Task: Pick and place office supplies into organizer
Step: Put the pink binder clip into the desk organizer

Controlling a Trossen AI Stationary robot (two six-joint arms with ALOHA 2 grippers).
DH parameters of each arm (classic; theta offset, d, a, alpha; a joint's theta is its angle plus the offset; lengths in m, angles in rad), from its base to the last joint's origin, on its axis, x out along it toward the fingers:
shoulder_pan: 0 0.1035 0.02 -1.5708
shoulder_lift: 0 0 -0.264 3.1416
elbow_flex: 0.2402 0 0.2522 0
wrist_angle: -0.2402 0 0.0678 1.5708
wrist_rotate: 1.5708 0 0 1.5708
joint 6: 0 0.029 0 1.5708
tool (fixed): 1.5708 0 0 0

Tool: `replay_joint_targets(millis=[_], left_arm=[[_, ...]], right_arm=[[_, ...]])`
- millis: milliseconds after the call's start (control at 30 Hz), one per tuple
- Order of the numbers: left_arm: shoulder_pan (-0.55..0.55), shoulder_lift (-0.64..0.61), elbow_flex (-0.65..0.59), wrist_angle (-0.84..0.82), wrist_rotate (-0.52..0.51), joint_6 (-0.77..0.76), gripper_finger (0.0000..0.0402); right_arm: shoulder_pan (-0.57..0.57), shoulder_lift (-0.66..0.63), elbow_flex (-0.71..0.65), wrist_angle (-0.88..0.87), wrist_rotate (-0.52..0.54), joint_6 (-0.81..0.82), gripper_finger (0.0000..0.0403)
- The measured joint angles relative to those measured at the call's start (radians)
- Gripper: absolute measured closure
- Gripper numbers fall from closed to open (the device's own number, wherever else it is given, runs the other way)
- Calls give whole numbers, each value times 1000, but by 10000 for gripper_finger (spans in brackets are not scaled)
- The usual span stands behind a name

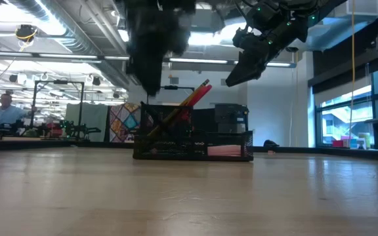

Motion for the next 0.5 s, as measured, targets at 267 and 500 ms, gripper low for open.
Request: replay_joint_targets(millis=[267, 500], left_arm=[[0, -200, 41, -41, -235, -14, 301], [30, -301, 42, -40, -639, -86, 290]], right_arm=[[0, 0, 0, 0, 0, 0, 257], [0, 0, 0, 4, 0, 0, 257]])
